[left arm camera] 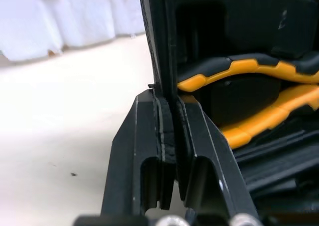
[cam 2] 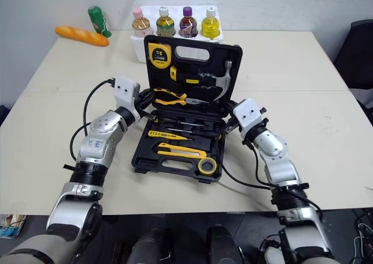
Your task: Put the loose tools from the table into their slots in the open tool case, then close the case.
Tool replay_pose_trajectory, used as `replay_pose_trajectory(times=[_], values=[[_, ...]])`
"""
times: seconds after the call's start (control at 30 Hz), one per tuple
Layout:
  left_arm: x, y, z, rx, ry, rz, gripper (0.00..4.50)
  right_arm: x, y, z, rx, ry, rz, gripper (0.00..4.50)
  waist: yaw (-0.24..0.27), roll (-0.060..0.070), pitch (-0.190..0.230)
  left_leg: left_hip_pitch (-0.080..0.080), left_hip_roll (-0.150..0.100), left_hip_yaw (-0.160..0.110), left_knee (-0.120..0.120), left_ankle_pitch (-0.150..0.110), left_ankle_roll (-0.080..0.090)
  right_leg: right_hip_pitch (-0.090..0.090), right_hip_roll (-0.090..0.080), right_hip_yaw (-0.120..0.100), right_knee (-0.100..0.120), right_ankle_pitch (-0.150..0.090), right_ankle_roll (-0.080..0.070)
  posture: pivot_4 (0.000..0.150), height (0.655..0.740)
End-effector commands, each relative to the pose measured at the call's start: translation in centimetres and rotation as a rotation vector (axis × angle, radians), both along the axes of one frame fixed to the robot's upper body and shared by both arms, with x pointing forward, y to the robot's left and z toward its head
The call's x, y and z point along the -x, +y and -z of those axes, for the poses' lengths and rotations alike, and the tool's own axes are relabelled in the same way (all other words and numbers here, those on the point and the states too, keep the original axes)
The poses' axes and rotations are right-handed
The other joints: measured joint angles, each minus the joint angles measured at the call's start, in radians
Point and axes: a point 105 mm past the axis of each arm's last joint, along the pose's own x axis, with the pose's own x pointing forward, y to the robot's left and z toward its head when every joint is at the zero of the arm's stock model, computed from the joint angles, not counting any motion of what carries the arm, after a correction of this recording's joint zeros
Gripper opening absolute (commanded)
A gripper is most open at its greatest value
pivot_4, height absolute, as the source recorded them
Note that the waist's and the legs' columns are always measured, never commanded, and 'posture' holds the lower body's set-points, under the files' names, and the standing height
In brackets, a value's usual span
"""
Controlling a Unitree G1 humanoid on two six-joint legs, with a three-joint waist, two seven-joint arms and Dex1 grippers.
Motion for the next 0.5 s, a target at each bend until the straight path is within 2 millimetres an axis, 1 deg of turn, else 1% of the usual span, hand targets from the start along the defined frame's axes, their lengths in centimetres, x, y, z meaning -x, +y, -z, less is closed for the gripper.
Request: replay_pose_trajectory(times=[0.03,0.1,0.17,0.23,0.3,0.33,0.37,0.4,0.47,0.5], values=[[1.5,2.3,-2.4,-0.128,-0.192,-0.046,0.01,1.0,-2.0,2.8,0.215,-0.055,0.007,0.00,0.000,0.000,0.000,0.000,0.000,0.000,0.000,0.000,0.000,0.000,0.000,0.000,0.000,0.000,0.000,0.150,0.7400],[2.3,2.3,-1.7,-0.145,-0.209,-0.035,0.01,1.5,-2.1,3.5,0.279,-0.089,-0.016,0.00,-0.001,0.000,0.000,0.003,0.001,0.000,0.001,0.000,0.000,0.003,0.000,0.000,0.000,0.000,0.000,0.150,0.7400],[2.9,2.6,-1.3,-0.115,-0.219,-0.048,0.01,1.6,-2.4,4.3,0.309,-0.082,-0.025,0.00,-0.001,0.000,0.000,0.007,0.001,0.000,-0.001,0.000,0.000,0.007,0.000,0.000,0.000,0.000,0.000,0.150,0.7400],[4.0,2.0,-0.4,-0.128,-0.211,0.006,0.01,1.6,-3.0,5.1,0.333,-0.068,-0.026,0.00,-0.001,0.000,0.000,0.012,0.001,0.000,-0.002,0.000,-0.001,0.013,0.000,0.000,-0.002,0.000,0.000,0.150,0.7400],[4.7,1.4,0.6,-0.175,-0.188,0.065,0.01,1.7,-3.2,5.8,0.350,-0.030,-0.048,0.00,-0.001,0.000,0.000,0.016,0.002,-0.001,-0.002,-0.001,-0.001,0.019,0.000,-0.001,-0.005,0.000,0.000,0.150,0.7400],[5.1,1.7,0.7,-0.164,-0.182,0.069,0.01,1.8,-3.4,6.5,0.371,0.016,-0.058,0.00,0.000,0.000,0.000,0.017,0.002,-0.001,-0.002,-0.001,-0.001,0.020,0.000,-0.001,-0.005,0.000,0.000,0.150,0.7400],[5.2,2.2,0.6,-0.144,-0.185,0.052,0.01,2.0,-3.5,6.9,0.349,0.054,-0.072,0.00,0.001,0.000,0.000,0.017,0.002,-0.002,-0.002,-0.001,-0.001,0.020,0.000,-0.001,-0.005,0.000,0.000,0.150,0.7400],[5.3,2.5,0.4,-0.126,-0.189,0.036,0.00,2.2,-3.5,7.1,0.330,0.077,-0.082,0.77,0.002,-0.001,-0.001,0.018,0.002,-0.002,-0.002,-0.001,-0.001,0.021,0.000,-0.001,-0.005,0.000,0.000,0.150,0.7400],[6.0,2.5,0.9,-0.169,-0.165,0.070,0.86,2.9,-3.4,6.9,0.309,0.081,-0.107,1.60,0.009,-0.003,-0.002,0.018,0.003,-0.003,-0.002,-0.001,-0.001,0.022,0.000,-0.001,-0.006,0.000,0.000,0.150,0.7400],[6.6,2.7,1.6,-0.181,-0.114,0.096,1.22,3.3,-3.8,6.8,0.293,0.102,-0.113,2.18,0.009,-0.001,-0.001,0.017,0.003,-0.004,-0.002,-0.001,-0.001,0.022,0.000,-0.001,-0.007,0.000,0.000,0.150,0.7400]])
